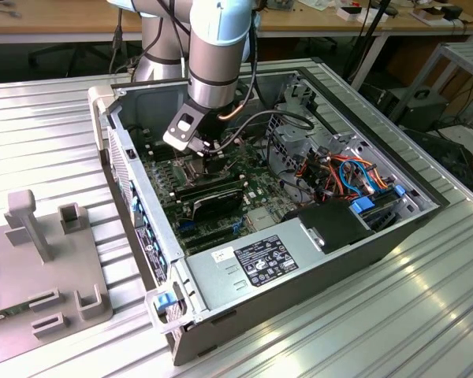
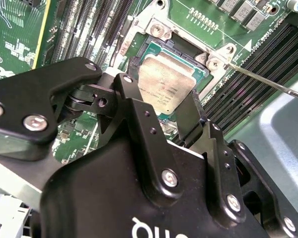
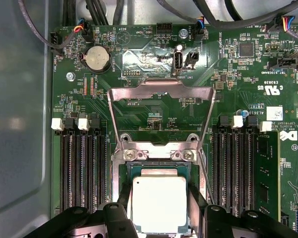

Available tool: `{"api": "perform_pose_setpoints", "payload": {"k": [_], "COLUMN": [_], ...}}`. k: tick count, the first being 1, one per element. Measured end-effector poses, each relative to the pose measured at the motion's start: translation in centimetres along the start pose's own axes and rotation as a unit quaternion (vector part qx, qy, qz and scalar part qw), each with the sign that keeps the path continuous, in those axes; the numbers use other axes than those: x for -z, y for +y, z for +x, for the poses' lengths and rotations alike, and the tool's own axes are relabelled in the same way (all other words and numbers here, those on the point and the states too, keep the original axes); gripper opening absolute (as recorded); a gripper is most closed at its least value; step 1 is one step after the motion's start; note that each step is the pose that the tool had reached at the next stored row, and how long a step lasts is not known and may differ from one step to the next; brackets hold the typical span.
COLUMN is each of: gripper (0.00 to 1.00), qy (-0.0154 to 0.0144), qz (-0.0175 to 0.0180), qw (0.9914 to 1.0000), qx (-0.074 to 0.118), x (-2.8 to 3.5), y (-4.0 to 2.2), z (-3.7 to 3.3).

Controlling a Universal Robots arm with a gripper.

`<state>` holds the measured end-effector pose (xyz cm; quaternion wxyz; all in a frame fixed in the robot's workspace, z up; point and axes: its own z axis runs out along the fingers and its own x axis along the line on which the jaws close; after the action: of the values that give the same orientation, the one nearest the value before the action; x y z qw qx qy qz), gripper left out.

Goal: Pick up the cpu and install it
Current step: 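Place the cpu into insertion slot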

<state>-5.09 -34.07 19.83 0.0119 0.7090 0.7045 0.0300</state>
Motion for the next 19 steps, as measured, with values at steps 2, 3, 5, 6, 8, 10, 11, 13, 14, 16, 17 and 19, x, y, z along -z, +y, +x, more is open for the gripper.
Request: {"api": "perform_pose_setpoints", "payload": {"k": [2, 3, 5, 6, 8, 10, 11, 13, 14, 16, 17, 19], "gripper": [0.54, 0.54, 0.54, 0.54, 0.54, 0.54, 0.54, 0.55, 0.55, 0.61, 0.61, 0.61], "qy": [-0.0001, 0.0000, -0.0003, -0.0003, -0.0003, -0.0004, -0.0004, -0.0006, -0.0004, -0.0004, -0.0004, -0.0004], "qz": [0.0000, -0.0003, -0.0002, -0.0001, -0.0001, -0.0001, -0.0001, -0.0002, -0.0001, -0.0001, -0.0001, -0.0002], "qw": [1.00000, 1.00000, 0.99999, 0.99998, 0.99998, 0.99998, 0.99998, 0.99998, 0.99998, 0.99998, 0.99998, 0.99998], "qx": [-0.001, -0.002, -0.005, -0.006, -0.006, -0.006, -0.006, -0.006, -0.006, -0.006, -0.006, -0.006], "x": [0.00, -0.01, 0.00, 0.00, 0.00, 0.00, 0.00, 0.01, 0.01, 0.00, 0.00, 0.00], "y": [0.00, 0.02, 0.03, 0.03, 0.03, 0.03, 0.03, 0.03, 0.02, 0.03, 0.03, 0.03], "z": [0.00, 0.00, 0.00, 0.00, 0.00, 0.00, 0.00, -0.01, -0.01, -0.01, -0.01, 0.00]}}
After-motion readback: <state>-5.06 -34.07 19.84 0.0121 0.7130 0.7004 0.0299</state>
